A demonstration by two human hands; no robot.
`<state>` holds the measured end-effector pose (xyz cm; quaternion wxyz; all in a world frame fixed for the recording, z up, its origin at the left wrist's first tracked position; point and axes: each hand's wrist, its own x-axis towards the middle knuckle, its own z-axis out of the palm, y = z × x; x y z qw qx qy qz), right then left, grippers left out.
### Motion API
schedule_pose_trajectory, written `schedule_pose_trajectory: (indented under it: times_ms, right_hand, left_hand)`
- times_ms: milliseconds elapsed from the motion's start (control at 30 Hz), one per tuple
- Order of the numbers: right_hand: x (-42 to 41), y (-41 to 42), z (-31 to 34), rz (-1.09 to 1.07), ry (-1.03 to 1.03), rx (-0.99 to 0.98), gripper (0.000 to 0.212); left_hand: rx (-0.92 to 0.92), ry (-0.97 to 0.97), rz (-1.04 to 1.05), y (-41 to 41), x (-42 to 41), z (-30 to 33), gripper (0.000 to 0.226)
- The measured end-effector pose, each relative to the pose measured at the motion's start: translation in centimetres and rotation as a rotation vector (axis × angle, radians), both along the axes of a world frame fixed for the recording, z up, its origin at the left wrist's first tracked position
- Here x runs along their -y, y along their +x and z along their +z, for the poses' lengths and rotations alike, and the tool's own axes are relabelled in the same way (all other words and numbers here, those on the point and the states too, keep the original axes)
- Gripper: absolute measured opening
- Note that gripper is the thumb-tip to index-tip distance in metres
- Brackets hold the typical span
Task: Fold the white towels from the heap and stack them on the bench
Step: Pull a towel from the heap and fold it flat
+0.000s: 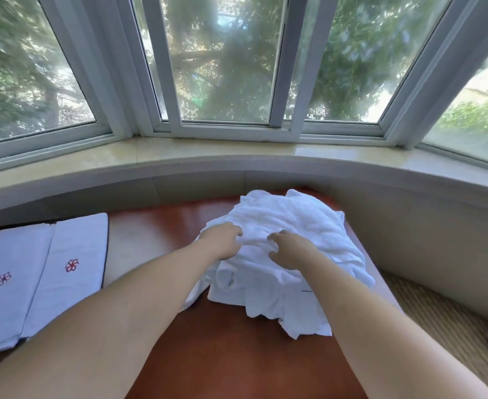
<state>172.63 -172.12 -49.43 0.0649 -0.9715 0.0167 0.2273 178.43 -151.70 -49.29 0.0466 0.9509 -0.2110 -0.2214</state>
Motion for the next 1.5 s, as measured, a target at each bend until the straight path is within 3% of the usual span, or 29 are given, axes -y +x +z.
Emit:
schedule_pose_trajectory:
  times_ms: [333,567,733,867,967,1167,1500]
  right_hand:
    - [5.3,-0.1,-1.8,-0.218,-0.09,0.184,0.045]
    - [7.6,-0.1,-4.3,-0.261,-0.083,0.258,0.034]
    - [8.0,0.1,-4.5,-0.261,-0.065,0.27,0.036]
    - [8.5,-0.9,-3.7,-0.309,-0.165,0.295,0.039]
    - [8.9,-1.6,-2.1,-0.358,-0.214,0.327,0.036]
    - [8.3,-2.5,3.8,-0.431,-0.12,0.537,0.03]
    - [4.9,-6.0,16.6,-0.595,0.177,0.965,0.022]
  left_hand:
    - [0.079,-0.064,0.077,0.9,3.0,-3.2,0.039]
    - [0.129,-0.08,0.064,2.7,3.9,-5.6,0.016]
    - [0.173,-0.096,0.069,3.0,3.9,-5.6,0.018]
    - [0.244,-0.096,0.047,2.6,3.8,-4.1,0.011]
    - [0.288,-0.113,0.041,2.3,3.4,-2.2,0.011]
    - [0.407,-0.174,0.019,1.2,2.8,2.9,0.013]
    - [0.562,-0.4,0.111,-3.7,-0.3,13.5,0.013]
